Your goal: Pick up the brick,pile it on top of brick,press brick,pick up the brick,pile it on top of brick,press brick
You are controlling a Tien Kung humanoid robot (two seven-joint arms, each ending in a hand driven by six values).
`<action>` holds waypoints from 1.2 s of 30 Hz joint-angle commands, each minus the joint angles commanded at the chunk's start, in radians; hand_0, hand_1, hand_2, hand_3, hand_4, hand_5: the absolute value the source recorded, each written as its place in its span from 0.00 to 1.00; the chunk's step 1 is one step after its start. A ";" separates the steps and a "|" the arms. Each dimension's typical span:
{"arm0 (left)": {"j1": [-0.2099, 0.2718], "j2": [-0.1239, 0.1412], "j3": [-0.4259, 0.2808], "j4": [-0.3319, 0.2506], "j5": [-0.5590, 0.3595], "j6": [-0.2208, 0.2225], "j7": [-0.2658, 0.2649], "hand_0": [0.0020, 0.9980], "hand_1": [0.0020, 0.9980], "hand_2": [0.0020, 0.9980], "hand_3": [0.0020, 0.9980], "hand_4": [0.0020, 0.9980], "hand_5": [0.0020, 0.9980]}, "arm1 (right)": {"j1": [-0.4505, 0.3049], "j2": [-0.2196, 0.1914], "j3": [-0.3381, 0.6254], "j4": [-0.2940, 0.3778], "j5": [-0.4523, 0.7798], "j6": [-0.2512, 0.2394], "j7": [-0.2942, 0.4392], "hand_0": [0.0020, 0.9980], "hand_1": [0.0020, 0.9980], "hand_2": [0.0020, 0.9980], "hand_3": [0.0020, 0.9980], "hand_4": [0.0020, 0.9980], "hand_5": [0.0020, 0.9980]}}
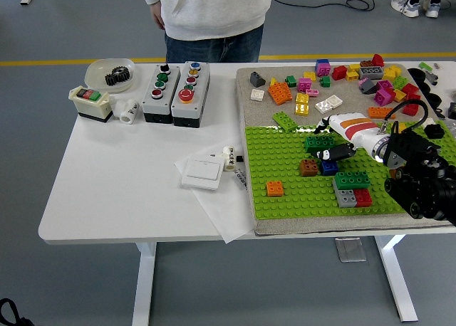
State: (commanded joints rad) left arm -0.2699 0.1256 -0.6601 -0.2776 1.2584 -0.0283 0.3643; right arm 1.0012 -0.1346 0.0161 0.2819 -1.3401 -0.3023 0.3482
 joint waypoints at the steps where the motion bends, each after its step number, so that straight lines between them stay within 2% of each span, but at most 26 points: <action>1: 0.000 0.000 -0.001 0.000 0.002 0.000 0.000 0.77 0.76 0.77 0.60 0.67 0.59 | -0.001 0.000 -0.001 0.000 -0.001 -0.001 0.000 0.61 0.60 0.64 0.63 0.85 0.47; 4: 0.001 0.000 -0.001 0.000 0.002 0.000 0.000 0.77 0.76 0.77 0.60 0.67 0.59 | -0.002 -0.002 -0.003 0.000 -0.002 -0.002 0.000 0.61 0.60 0.64 0.63 0.85 0.47; 5: 0.000 0.000 0.000 0.000 0.001 0.001 0.000 0.77 0.76 0.77 0.60 0.67 0.59 | -0.003 -0.002 -0.003 0.000 -0.003 -0.003 0.000 0.57 0.58 0.62 0.60 0.83 0.48; 10: -0.002 0.000 0.003 0.000 -0.004 0.002 -0.002 0.77 0.76 0.77 0.60 0.67 0.59 | -0.001 -0.004 -0.001 0.002 -0.008 -0.005 0.001 0.57 0.58 0.62 0.60 0.83 0.48; 11: -0.003 0.000 0.004 0.000 -0.005 0.003 -0.002 0.77 0.76 0.77 0.60 0.67 0.59 | -0.001 -0.004 0.000 0.002 -0.008 -0.008 0.002 0.51 0.56 0.59 0.57 0.81 0.49; 17: -0.005 0.000 0.006 0.000 -0.008 0.004 -0.003 0.77 0.76 0.77 0.60 0.67 0.59 | 0.001 -0.004 0.003 0.005 -0.011 -0.013 0.005 0.51 0.56 0.59 0.57 0.81 0.49; 18: -0.005 0.000 0.007 0.000 -0.009 0.004 -0.003 0.77 0.76 0.77 0.60 0.67 0.59 | 0.001 -0.004 0.003 0.006 -0.012 -0.013 0.005 0.47 0.52 0.56 0.55 0.77 0.49; 23: -0.007 0.000 0.008 0.001 -0.012 0.005 -0.003 0.77 0.76 0.77 0.60 0.67 0.59 | 0.002 -0.005 0.003 0.006 -0.013 -0.012 0.005 0.47 0.52 0.56 0.55 0.77 0.49; 24: -0.007 -0.001 0.009 0.001 -0.012 0.006 -0.003 0.77 0.76 0.77 0.60 0.67 0.59 | 0.002 -0.005 0.002 0.006 -0.014 -0.011 0.005 0.41 0.49 0.54 0.54 0.76 0.50; 29: -0.008 -0.001 0.011 0.001 -0.015 0.007 -0.004 0.77 0.76 0.77 0.60 0.67 0.59 | 0.003 -0.006 0.001 0.006 -0.015 -0.009 0.005 0.41 0.49 0.54 0.54 0.76 0.50; 30: -0.009 -0.001 0.011 0.001 -0.016 0.008 -0.004 0.77 0.76 0.77 0.60 0.67 0.59 | 0.003 -0.006 0.001 0.006 -0.015 -0.009 0.006 0.36 0.47 0.54 0.53 0.75 0.50; 36: -0.010 -0.001 0.012 0.002 -0.018 0.010 -0.005 0.77 0.76 0.77 0.60 0.67 0.59 | 0.004 -0.008 -0.002 0.006 -0.017 -0.006 0.006 0.34 0.46 0.53 0.53 0.75 0.50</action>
State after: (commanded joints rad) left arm -0.2795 0.1248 -0.6484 -0.2755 1.2409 -0.0186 0.3594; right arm 1.0047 -0.1429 0.0139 0.2880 -1.3569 -0.3085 0.3543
